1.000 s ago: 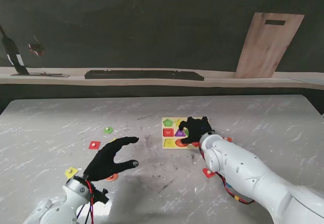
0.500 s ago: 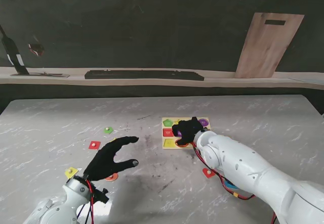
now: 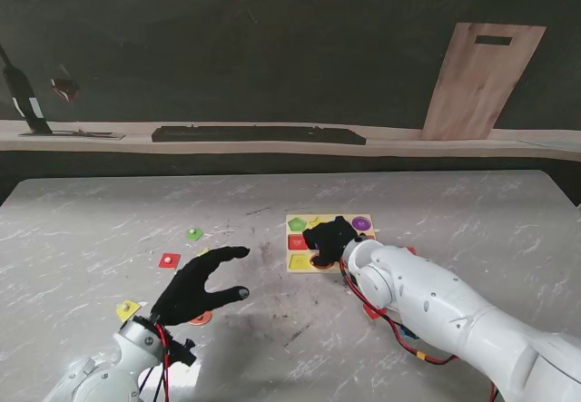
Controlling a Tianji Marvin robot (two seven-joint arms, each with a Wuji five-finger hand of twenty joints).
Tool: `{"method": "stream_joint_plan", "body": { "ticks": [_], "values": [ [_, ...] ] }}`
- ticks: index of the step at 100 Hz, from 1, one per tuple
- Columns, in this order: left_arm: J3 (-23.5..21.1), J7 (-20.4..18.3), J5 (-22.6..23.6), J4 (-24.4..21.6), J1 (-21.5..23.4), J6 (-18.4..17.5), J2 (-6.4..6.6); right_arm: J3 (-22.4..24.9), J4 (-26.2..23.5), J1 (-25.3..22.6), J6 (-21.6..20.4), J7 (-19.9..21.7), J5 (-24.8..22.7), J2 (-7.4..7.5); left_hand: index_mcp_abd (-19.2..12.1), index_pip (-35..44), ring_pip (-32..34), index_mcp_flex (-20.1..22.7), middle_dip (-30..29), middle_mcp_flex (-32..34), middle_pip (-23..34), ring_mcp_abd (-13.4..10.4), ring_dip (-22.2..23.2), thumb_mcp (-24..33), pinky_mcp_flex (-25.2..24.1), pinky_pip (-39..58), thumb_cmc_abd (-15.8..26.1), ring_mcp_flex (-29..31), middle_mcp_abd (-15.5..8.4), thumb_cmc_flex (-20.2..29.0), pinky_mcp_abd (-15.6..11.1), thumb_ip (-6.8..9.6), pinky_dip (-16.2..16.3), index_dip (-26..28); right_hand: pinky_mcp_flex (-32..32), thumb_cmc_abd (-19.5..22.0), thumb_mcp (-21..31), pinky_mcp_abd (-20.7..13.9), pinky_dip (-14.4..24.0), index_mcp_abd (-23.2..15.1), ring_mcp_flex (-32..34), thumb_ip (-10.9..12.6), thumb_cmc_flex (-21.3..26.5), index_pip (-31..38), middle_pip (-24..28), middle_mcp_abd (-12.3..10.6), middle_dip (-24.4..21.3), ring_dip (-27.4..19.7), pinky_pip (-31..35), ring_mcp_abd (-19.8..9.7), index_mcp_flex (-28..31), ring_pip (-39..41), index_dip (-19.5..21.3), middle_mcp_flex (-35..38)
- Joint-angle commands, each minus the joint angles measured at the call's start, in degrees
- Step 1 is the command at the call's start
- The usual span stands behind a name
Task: Fit puzzle pieces into a puzzle board
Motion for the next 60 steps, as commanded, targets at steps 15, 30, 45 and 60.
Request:
{"method": "stream_joint_plan", "body": {
  "ticks": [15,30,45,60],
  "values": [
    [0.90,0.07,3.02,-0.38,-0.25,2.77,0.15,-1.29,-2.10,-5.53,-2.76,3.25,-0.35,-0.07,-0.21,0.31,1.89,1.20,0.82,0.80,0.67,-0.47,1.42,-2.35,-0.44,2.83,1.84,1.48,0.67,2.14,-4.22,1.94,0.71,-0.04,0.64,-6.32,14.73,0.58,1.18,-22.47,7.75,-8.95,-7.56,6.87,0.40,-1.86,-0.47,-0.14,1.83,-5.01,10.99,1.16,0.88,3.67],
    [1.84,-0.33,7.75,-0.68,-0.98,6.41,0.62,-0.15,-4.59,-6.68,-3.74,4.12,-0.30,0.48,0.32,0.32,2.97,1.40,0.88,0.28,0.98,-0.01,2.07,-3.94,-0.35,6.44,2.48,0.92,1.34,3.92,-4.56,2.15,1.78,-0.08,0.75,-5.95,15.17,0.61,1.23,-22.53,8.02,-9.36,-7.49,7.01,0.33,-1.91,-0.52,-0.10,1.91,-4.92,11.71,1.24,0.86,4.06],
    [4.02,-0.75,14.28,-0.53,-2.79,11.65,1.26,1.11,-6.53,-7.92,-4.13,4.64,-0.14,0.83,1.31,1.08,4.54,2.80,1.67,-0.02,2.24,0.28,3.10,-4.51,-0.98,10.05,2.42,-0.24,2.04,6.69,-4.89,2.43,2.51,0.29,0.78,-5.67,15.24,0.66,1.25,-22.57,8.14,-9.44,-7.40,7.00,0.25,-1.86,-0.56,-0.11,1.94,-4.87,11.90,1.20,0.83,4.28],
    [7.42,-3.78,21.62,0.05,-5.96,16.74,2.42,1.70,-6.98,-8.49,-3.61,4.57,0.11,0.78,2.68,2.97,6.96,3.93,4.73,-0.19,5.34,0.24,4.79,-4.52,-2.01,14.17,2.44,-1.70,2.40,7.48,-5.55,2.59,3.54,1.36,0.90,-5.28,15.08,0.64,1.29,-22.30,8.25,-9.49,-7.55,6.96,0.18,-1.85,-0.59,-0.11,2.02,-4.85,11.84,1.17,0.83,4.34]
  ]
}}
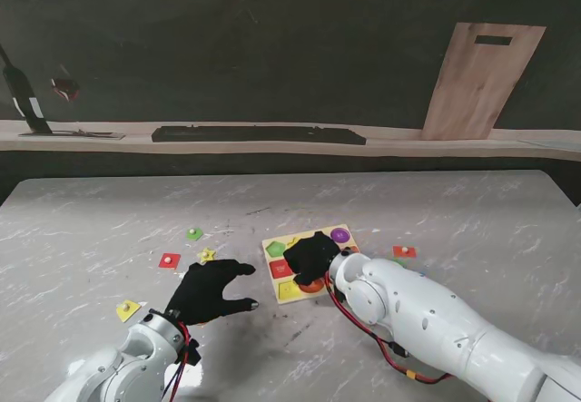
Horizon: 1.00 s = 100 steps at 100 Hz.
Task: Fit puzzle pieces into a puzzle board
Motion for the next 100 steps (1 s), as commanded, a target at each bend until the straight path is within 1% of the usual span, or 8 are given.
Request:
{"method": "stream_joint_plan", "body": {
  "ticks": [1,16,18,20,38,54,81,100],
  "values": [
    [1.38,-1.14,-0.53,0.54,-1.71,-0.30,0.46,-1.73,1.30,-3.50,-0.16,1.78,0.18,-0.32,0.23,1.71,2.42,1.23,2.02,-0.61,2.02,0.32,1.47,-0.62,-1.46,2.86,0.55,-1.81,0.63,1.72,-5.42,2.61,1.77,1.48,0.09,-0.45,1.70,0.65,1.24,-18.35,4.62,-1.92,-1.17,-1.50,-4.67,-1.41,-2.17,-4.91,1.52,-9.57,2.02,-8.47,-0.76,-0.35],
    [6.90,-2.42,4.09,3.33,-6.70,2.38,1.09,-0.96,1.80,-3.95,1.03,1.34,1.01,-0.70,1.18,4.19,4.25,1.63,5.20,-2.57,4.33,-0.11,2.82,1.65,-2.75,5.07,-0.16,-4.14,0.66,1.35,-6.14,2.69,2.17,2.47,0.06,-0.25,1.53,0.70,1.28,-18.21,4.56,-1.87,-1.15,-1.51,-4.71,-1.24,-2.18,-4.87,1.57,-9.38,2.09,-8.42,-0.74,-0.35],
    [7.69,-2.29,4.62,3.88,-7.41,2.58,1.12,-0.81,1.81,-4.04,1.12,1.28,1.09,-0.71,1.30,5.01,4.43,1.31,6.84,-2.62,3.98,-0.05,3.23,8.02,-2.90,5.62,-1.60,-4.41,0.71,-1.84,-6.11,2.20,1.66,2.00,0.06,-0.24,1.51,0.71,1.28,-18.19,4.55,-1.87,-1.17,-1.51,-4.71,-1.22,-2.18,-4.86,1.57,-9.39,2.09,-8.42,-0.75,-0.36],
    [8.57,-2.08,5.13,4.46,-8.16,2.92,1.13,-0.64,1.78,-4.15,1.20,1.23,1.14,-0.70,1.39,5.16,4.67,1.23,7.23,-2.81,4.30,-0.05,3.43,9.76,-3.00,6.01,-1.97,-4.70,0.80,-2.56,-6.12,2.05,1.71,1.91,0.05,-0.20,1.51,0.70,1.29,-18.17,4.54,-1.85,-1.15,-1.52,-4.70,-1.21,-2.18,-4.86,1.58,-9.40,2.08,-8.42,-0.75,-0.33],
    [15.48,-1.24,7.21,9.05,-14.46,6.14,1.05,1.07,0.73,-5.28,1.14,0.85,0.61,-0.13,2.39,7.02,7.89,-0.10,11.16,-3.87,8.67,0.39,5.35,15.70,-3.71,9.13,-3.00,-5.74,1.07,-3.63,-5.75,2.13,3.11,2.62,0.03,-0.08,1.30,0.72,1.31,-18.03,4.49,-1.84,-1.32,-1.66,-4.71,-1.16,-2.18,-4.83,1.61,-9.42,1.91,-8.38,-0.81,-0.32],
    [21.87,2.39,7.77,14.31,-20.28,10.27,0.13,2.68,-0.45,-6.31,0.97,0.67,-0.16,0.48,3.69,9.91,12.23,-1.93,15.39,-4.73,12.07,1.34,8.35,22.58,-3.64,13.84,-3.92,-6.41,1.87,-5.39,-5.28,2.35,4.56,3.47,-0.12,-0.04,1.19,0.81,1.30,-17.90,4.42,-1.75,-1.30,-1.58,-4.73,-1.16,-2.18,-4.82,1.55,-9.35,2.01,-8.39,-0.73,-0.36],
    [31.13,3.76,4.20,21.68,-28.89,15.47,-1.85,3.87,-0.98,-7.07,1.29,0.58,-0.65,0.87,5.35,15.39,16.88,-3.10,19.95,-5.04,15.92,3.02,11.82,21.48,-3.29,18.85,-3.30,-7.56,3.52,-6.18,-4.90,1.87,5.46,5.96,-0.21,0.06,1.05,0.80,1.31,-17.82,4.33,-1.68,-1.34,-1.67,-4.79,-1.05,-2.20,-4.81,1.52,-9.30,1.88,-8.42,-0.69,-0.34],
    [37.61,2.39,5.47,25.40,-34.05,18.57,-2.20,4.52,-1.17,-7.53,1.37,0.32,-0.62,0.91,6.06,17.04,19.35,-4.00,21.37,-5.56,17.20,3.88,13.58,19.30,-2.09,19.67,-2.09,-7.88,4.22,-4.31,-4.39,2.13,5.49,6.82,-0.28,0.34,0.90,0.88,1.32,-17.64,4.32,-1.68,-1.57,-1.74,-4.80,-1.08,-2.20,-4.80,1.52,-9.24,1.90,-8.41,-0.71,-0.34]
  ]
}}
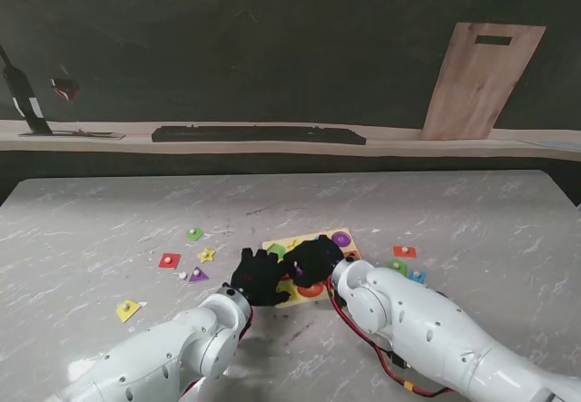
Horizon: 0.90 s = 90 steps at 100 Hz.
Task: Fit puzzle pieces into a puzzle board
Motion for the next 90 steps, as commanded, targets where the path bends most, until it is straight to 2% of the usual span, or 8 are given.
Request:
{"method": "stream_joint_plan", "body": {
  "ticks": [1,22,33,41,57,70,86,90],
  "values": [
    [0.34,-1.00,0.76,0.80,-0.98,0.10,-0.51,-1.08,1.60,-2.82,-0.10,1.33,-0.19,0.54,0.76,0.67,1.71,-2.17,1.27,-1.31,1.65,3.13,1.06,-1.13,0.36,1.99,0.83,-1.88,1.51,1.37,-4.21,2.16,1.54,0.76,-0.32,0.36,0.91,0.88,0.76,-2.02,4.39,-1.66,-1.58,-0.15,-2.00,-0.10,-1.09,-5.93,1.43,-5.40,0.55,-9.56,-0.68,-0.15],
    [3.11,-1.52,0.78,2.99,-3.10,2.28,-0.89,0.26,0.19,-3.88,-0.49,1.69,-0.82,1.14,0.60,3.65,3.40,-2.40,2.60,-0.82,3.28,3.21,2.17,3.56,1.53,2.51,0.77,-1.39,1.39,2.84,-4.22,2.92,2.16,2.14,-0.45,0.42,0.64,0.98,0.78,-1.85,4.32,-1.56,-1.79,-0.12,-2.04,0.04,-1.11,-5.91,1.43,-5.29,0.61,-9.56,-0.63,-0.10],
    [4.45,-2.92,2.44,3.39,-4.00,3.06,-0.27,1.17,-1.12,-4.67,-0.94,2.54,-1.30,1.70,-0.02,5.23,4.03,-1.30,3.01,0.09,3.87,3.10,2.48,7.70,2.12,2.57,-0.42,-0.56,1.11,3.29,-3.96,3.18,2.43,2.75,-0.56,0.45,0.56,1.00,0.77,-1.71,4.18,-1.53,-1.86,-0.25,-2.07,0.10,-1.13,-5.91,1.39,-5.22,0.58,-9.61,-0.68,-0.08],
    [5.17,-6.16,3.38,2.88,-4.56,3.07,0.73,1.51,-2.00,-5.00,-1.74,3.30,-2.07,2.26,-0.92,5.03,3.96,0.12,3.01,0.56,3.84,2.67,2.43,10.96,2.35,2.52,-2.08,-0.23,0.61,3.20,-4.12,3.10,2.44,2.26,-0.64,0.47,0.41,1.06,0.75,-1.63,4.17,-1.54,-2.05,-0.35,-2.15,0.21,-1.16,-5.90,1.35,-5.21,0.43,-9.61,-0.69,-0.13],
    [5.18,-10.38,5.30,1.60,-4.42,2.65,2.43,3.02,-3.75,-6.07,-3.15,3.67,-3.77,3.08,-2.99,9.77,4.00,2.87,3.27,2.53,4.45,2.17,2.37,12.72,3.62,2.98,-7.59,1.36,-0.16,5.61,-4.22,-0.46,2.50,2.93,-0.98,0.62,-0.05,1.07,0.66,-0.54,3.15,-1.48,-3.02,-1.30,-2.61,0.26,-1.28,-6.06,1.12,-5.20,-2.37,-10.19,-0.81,-1.31],
    [4.50,-12.21,5.84,0.80,-3.71,2.96,3.06,5.27,-5.16,-7.26,-3.45,3.15,-4.53,3.31,-3.76,11.43,4.15,3.68,3.42,3.20,4.66,2.00,2.46,12.69,3.99,3.11,-9.09,1.96,-0.43,6.63,-4.12,-1.17,2.56,2.80,-1.87,1.65,-0.22,1.08,0.52,0.91,1.40,-0.81,-4.59,-2.72,-2.99,0.47,-1.33,-6.36,0.75,-5.28,-4.05,-11.13,-0.55,-3.36],
    [4.09,-13.78,6.78,0.31,-3.42,2.99,3.65,8.55,-6.86,-8.85,-4.22,1.27,-6.45,3.60,-3.86,12.93,4.37,4.05,3.61,3.73,4.90,2.02,2.64,12.18,4.29,3.29,-9.68,2.38,-0.48,7.14,-4.23,-1.69,2.65,2.39,-3.01,4.21,-0.24,0.96,0.34,3.17,-1.87,2.77,-7.91,-8.10,-3.23,0.84,-1.33,-6.87,0.55,-5.26,-7.21,-12.40,3.56,-7.60],
    [4.16,-14.32,6.93,0.19,-3.50,3.02,3.80,9.45,-7.31,-9.31,-4.30,0.58,-7.21,3.70,-3.89,13.04,4.31,3.97,3.61,3.68,4.87,1.95,2.64,12.12,4.29,3.29,-9.56,2.29,-0.53,7.11,-4.27,-1.73,2.66,2.24,-3.43,5.05,-0.17,0.92,0.24,3.84,-2.78,5.72,-9.00,-10.85,-3.16,0.97,-1.41,-7.05,0.52,-5.34,-8.02,-12.52,8.49,-8.99]
  ]
}}
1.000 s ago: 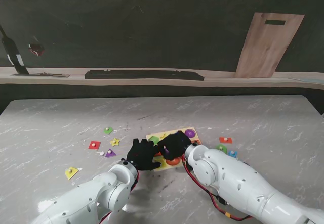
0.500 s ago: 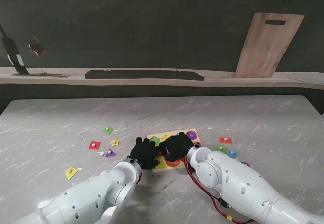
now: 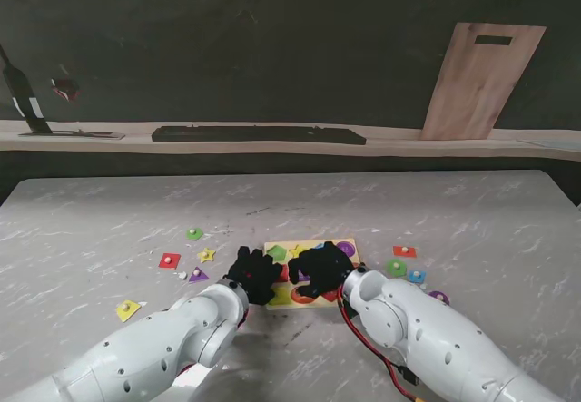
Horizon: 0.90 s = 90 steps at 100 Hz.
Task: Fit puzzle pieces into a puzzle board
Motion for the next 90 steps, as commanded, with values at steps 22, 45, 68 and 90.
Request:
{"method": "stream_joint_plan", "body": {
  "ticks": [22,45,68,90],
  "values": [
    [0.02,-4.06,0.45,1.14,1.32,0.48,2.22,5.20,-2.52,-3.79,0.39,-1.98,-7.95,2.51,-3.13,10.56,1.07,6.55,1.09,1.81,1.12,1.59,1.18,0.37,0.19,1.82,-7.82,1.24,-0.55,4.66,-4.02,-1.98,1.39,0.87,-2.97,-0.59,0.07,0.52,0.11,2.34,-4.89,4.66,-3.12,-5.80,-1.01,1.32,-0.27,-2.51,0.19,1.58,-9.23,-3.46,6.09,-9.11],
    [-1.32,-5.34,0.50,0.31,2.51,0.68,2.56,11.87,-5.65,-8.48,1.09,-1.78,-14.98,4.26,-3.09,11.71,1.21,7.19,1.23,2.63,1.38,1.57,1.25,-1.42,0.54,1.94,-7.60,1.78,-0.68,4.60,-3.90,-2.32,1.44,0.49,-4.68,-2.91,-0.18,0.56,0.26,5.70,-8.00,4.68,-5.68,-7.04,-0.76,2.15,-0.37,-2.73,-0.13,1.85,-13.33,-4.19,6.83,-14.14],
    [-1.85,-5.91,0.28,-0.19,2.99,0.91,2.64,17.40,-10.09,-14.57,0.08,-2.66,-22.58,5.70,-2.84,12.19,1.27,7.27,1.31,2.77,1.41,1.75,1.32,-2.86,0.68,2.02,-7.04,1.86,-0.56,4.63,-3.82,-2.18,1.50,0.09,-5.35,-3.90,-2.65,1.23,0.66,6.79,-8.54,4.31,-7.87,-5.08,-0.60,3.01,-0.73,-2.76,-0.04,2.70,-8.27,-4.19,8.50,-14.18],
    [-2.11,-6.31,0.37,-0.34,3.08,0.76,2.74,18.84,-11.66,-17.31,-1.35,-4.49,-26.74,6.50,-2.82,12.30,1.30,7.27,1.34,2.90,1.40,1.79,1.35,-3.48,0.70,2.00,-6.80,1.95,-0.50,4.75,-3.77,-2.03,1.51,-0.06,-5.03,-3.00,-1.67,1.03,0.82,4.44,-8.22,4.96,-6.53,-5.07,-0.30,3.13,-0.76,-2.64,0.09,2.58,-7.04,-3.85,9.50,-13.54]
  ]
}}
